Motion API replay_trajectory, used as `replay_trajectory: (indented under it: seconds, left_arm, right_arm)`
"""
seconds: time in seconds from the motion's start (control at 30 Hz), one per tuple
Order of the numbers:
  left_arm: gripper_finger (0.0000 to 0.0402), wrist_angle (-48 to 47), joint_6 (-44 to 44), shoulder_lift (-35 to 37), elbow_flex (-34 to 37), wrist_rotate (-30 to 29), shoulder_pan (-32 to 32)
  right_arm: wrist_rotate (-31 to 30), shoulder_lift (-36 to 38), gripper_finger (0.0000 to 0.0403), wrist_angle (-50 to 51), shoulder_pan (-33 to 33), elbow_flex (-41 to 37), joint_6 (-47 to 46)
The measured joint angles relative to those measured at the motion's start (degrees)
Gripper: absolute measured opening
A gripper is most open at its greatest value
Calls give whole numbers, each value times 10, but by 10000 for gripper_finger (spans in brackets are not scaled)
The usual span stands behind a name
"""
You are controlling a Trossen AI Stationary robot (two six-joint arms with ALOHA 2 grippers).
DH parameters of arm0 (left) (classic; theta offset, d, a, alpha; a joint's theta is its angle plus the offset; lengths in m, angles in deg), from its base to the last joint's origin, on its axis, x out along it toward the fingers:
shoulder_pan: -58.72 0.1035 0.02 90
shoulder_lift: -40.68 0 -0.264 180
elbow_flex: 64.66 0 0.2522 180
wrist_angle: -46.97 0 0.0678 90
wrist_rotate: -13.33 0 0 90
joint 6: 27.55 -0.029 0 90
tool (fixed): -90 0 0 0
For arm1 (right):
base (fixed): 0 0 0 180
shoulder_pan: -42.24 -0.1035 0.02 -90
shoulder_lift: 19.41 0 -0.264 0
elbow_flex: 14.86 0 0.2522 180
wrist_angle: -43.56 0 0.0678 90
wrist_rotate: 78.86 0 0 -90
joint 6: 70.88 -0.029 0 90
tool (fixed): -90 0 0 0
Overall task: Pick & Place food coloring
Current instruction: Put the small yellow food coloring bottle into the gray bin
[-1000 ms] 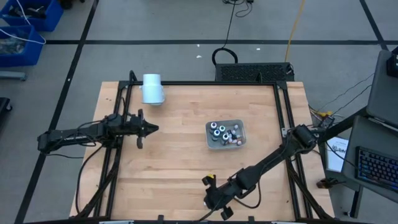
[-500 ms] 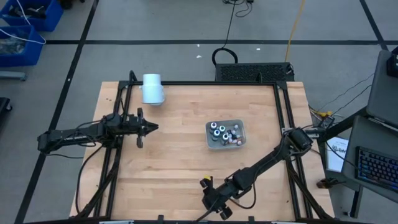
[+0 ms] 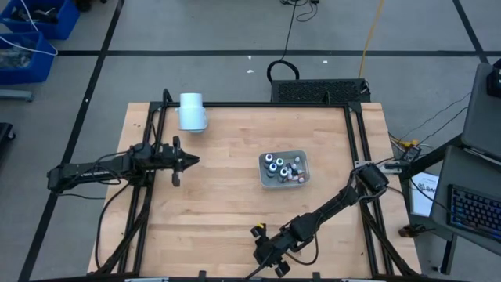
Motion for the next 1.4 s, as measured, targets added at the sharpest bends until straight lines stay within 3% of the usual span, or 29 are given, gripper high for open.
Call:
replay_trajectory:
  seconds: [0.47,0.63,0.7,0.83,0.97,1.13,1.27,1.4]
  left_arm:
    - [47,-4,3,0,0,2,0]
    - [47,-1,0,0,0,2,0]
    - [47,2,0,0,0,2,0]
    - [47,1,0,0,0,2,0]
    - [47,1,0,0,0,2,0]
    - [47,1,0,0,0,2,0]
    - [47,1,-3,0,0,0,0]
    - [47,0,-4,0,0,0,0]
  right_arm:
    - [1,3,48,8,0,1,8]
    - [0,30,46,58,3,0,29]
    - [-16,56,46,85,6,0,37]
    - [-133,124,46,169,10,0,47]
    - [-197,207,46,263,30,-4,44]
    - [-255,335,46,286,91,-79,36]
    - [-264,435,46,259,177,-183,18]
    - [-202,511,46,211,261,-302,6]
